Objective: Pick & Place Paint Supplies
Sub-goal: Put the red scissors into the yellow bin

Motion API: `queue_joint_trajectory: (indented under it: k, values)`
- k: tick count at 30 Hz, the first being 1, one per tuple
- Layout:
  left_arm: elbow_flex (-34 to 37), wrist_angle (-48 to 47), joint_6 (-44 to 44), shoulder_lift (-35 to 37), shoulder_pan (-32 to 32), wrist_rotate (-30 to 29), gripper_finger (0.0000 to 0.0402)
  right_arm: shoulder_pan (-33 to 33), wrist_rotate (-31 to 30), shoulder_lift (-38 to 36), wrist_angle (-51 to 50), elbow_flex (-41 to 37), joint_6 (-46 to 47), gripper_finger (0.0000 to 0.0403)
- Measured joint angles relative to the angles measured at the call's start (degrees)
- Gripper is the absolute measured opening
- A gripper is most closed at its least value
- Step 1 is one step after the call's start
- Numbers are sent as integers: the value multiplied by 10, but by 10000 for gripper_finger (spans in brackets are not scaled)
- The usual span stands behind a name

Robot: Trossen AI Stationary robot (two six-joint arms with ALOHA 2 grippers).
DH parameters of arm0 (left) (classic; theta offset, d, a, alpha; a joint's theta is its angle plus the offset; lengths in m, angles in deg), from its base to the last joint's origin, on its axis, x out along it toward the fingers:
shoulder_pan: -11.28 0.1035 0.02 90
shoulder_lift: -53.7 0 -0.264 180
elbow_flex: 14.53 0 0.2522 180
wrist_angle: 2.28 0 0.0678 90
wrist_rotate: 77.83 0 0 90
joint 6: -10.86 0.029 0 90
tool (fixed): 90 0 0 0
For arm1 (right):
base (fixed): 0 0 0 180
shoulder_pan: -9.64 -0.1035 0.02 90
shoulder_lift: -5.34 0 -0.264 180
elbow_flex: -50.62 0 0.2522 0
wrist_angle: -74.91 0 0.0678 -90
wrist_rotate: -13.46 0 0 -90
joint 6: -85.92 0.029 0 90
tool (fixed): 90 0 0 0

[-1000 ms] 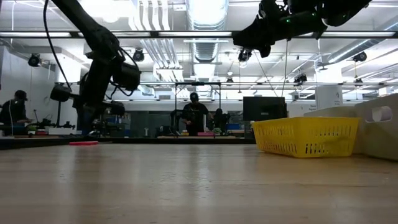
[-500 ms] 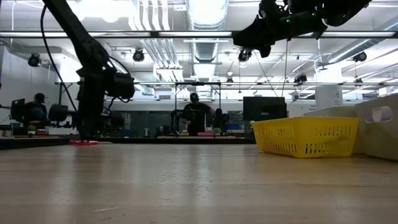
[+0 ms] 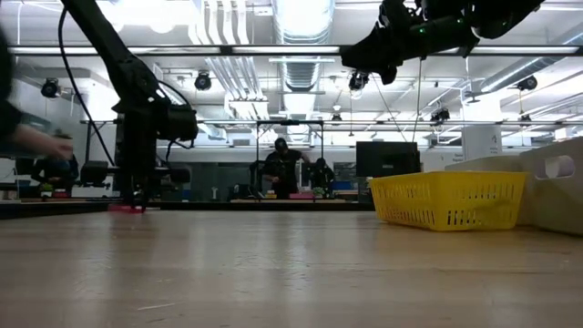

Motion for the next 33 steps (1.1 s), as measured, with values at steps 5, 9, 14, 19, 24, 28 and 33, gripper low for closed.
queue_joint_trajectory:
  k: [5, 9, 14, 19, 24, 28, 33]
  values:
    - [0, 2, 1, 2, -1, 36, 65, 0, 0, 0, 0, 0, 0, 107]
    - [-1, 5, 30, 2, -10, 59, 65, 0, 0, 0, -1, 0, 0, 107]
    - [-1, 8, 55, 2, -31, 85, 65, 0, 0, 0, -1, 0, 1, 107]
    - [-1, 10, 71, 2, -70, 100, 65, 0, 0, 0, -1, 0, 2, 107]
    - [-1, 12, 73, 1, -127, 106, 65, 0, 0, 0, -1, 0, 2, 107]
    - [0, 17, 73, 0, -186, 109, 65, 0, 0, 0, -1, 0, 2, 107]
    - [0, 18, 72, 2, -249, 116, 65, 0, 0, 0, -1, 0, 2, 107]
